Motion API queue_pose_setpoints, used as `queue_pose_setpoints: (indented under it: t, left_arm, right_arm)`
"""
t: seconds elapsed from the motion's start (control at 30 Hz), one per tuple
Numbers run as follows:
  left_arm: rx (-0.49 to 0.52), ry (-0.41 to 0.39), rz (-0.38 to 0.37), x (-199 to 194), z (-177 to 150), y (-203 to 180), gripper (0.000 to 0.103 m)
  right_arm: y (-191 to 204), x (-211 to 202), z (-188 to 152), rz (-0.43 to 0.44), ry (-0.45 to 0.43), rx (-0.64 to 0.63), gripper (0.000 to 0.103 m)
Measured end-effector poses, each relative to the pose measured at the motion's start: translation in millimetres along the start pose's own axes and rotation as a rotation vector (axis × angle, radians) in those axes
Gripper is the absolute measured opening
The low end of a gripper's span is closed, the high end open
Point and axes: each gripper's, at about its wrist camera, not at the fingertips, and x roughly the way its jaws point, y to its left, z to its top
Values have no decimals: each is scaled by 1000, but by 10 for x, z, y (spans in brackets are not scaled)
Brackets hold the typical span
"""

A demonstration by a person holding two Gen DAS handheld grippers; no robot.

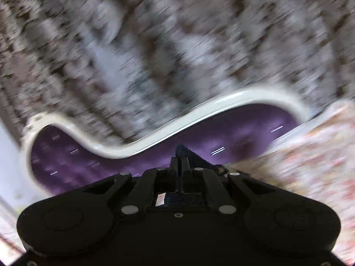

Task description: Fold small clothes

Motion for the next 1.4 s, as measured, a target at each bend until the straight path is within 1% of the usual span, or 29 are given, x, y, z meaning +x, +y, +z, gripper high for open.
queue_pose_setpoints:
  t: [0.07, 0.13, 0.2, 0.23, 0.3, 0.37, 0.47, 0.5, 0.53, 0.57, 0.63, 0.67, 0.7, 0.73, 0.8, 0.83, 0.9, 0.93, 1.0, 1.07, 1.1, 1.17, 1.23, 1.33, 1.4]
  left_arm:
    - [-2, 8, -5, -5, 22, 15, 103]
    - [-7, 39, -23, -4, 79, 41, 102]
    - [-34, 71, -63, -26, 123, 110, 101]
    - [-65, 78, -95, -66, 131, 177, 101]
    - [-137, 78, -137, -173, 138, 301, 101]
    - [-180, 70, -161, -279, 152, 413, 101]
    - [-168, 44, -164, -404, 216, 514, 101]
    - [-158, 32, -165, -437, 250, 540, 101]
    - [-151, 26, -166, -455, 288, 560, 101]
    - [-148, 24, -170, -474, 316, 571, 101]
    - [-145, 28, -179, -472, 381, 599, 101]
    - [-147, 29, -179, -455, 414, 613, 101]
    - [-148, 30, -178, -438, 443, 618, 101]
    - [-148, 30, -177, -440, 443, 644, 101]
    - [-141, 34, -171, -421, 465, 648, 101]
    - [-126, 34, -170, -399, 478, 629, 101]
    - [-101, 32, -164, -384, 486, 609, 101]
    - [-95, 33, -164, -362, 496, 592, 101]
    - [-98, 38, -174, -315, 520, 573, 101]
    - [-100, 43, -182, -251, 554, 534, 101]
    - [-99, 50, -184, -209, 572, 514, 101]
    - [-94, 71, -174, -120, 607, 462, 101]
    - [-89, 88, -169, -48, 626, 425, 101]
    - [-104, 111, -152, 83, 647, 416, 101]
    - [-119, 131, -138, 177, 652, 424, 100]
  right_arm:
    - [177, 323, -158, 61, 55, 2, 8]
    - [321, 599, -328, 99, 105, 1, 8]
    - [448, 853, -521, 129, 159, -2, 8]
    - [472, 948, -600, 136, 175, -8, 8]
    - [510, 1094, -775, 153, 210, -9, 8]
    - [514, 1217, -924, 159, 238, -16, 8]
    - [495, 1303, -1151, 169, 258, -37, 9]
    - [481, 1337, -1207, 179, 261, -41, 10]
    - [469, 1377, -1242, 198, 263, -42, 19]
    - [425, 1364, -1284, 205, 255, -40, 21]
    - [345, 1307, -1330, 192, 222, -43, 35]
    - [308, 1271, -1358, 182, 200, -52, 49]
    - [265, 1237, -1368, 196, 196, -54, 58]
    - [200, 1162, -1391, 173, 171, -67, 59]
    - [73, 1023, -1450, 107, 118, -106, 60]
    - [11, 935, -1485, 70, 85, -125, 62]
    - [-87, 765, -1571, -9, 13, -187, 77]
    - [-123, 680, -1626, -50, -27, -234, 81]
    - [-165, 505, -1757, -137, -119, -327, 95]
    - [-191, 382, -1874, -207, -211, -393, 103]
    - [-196, 340, -1925, -235, -247, -414, 103]
    - [-233, 295, -1993, -257, -268, -428, 103]
    - [-319, 297, -2014, -251, -254, -387, 103]
    - [-431, 326, -1959, -247, -200, -304, 103]
    - [-517, 283, -1921, -201, -196, -226, 103]
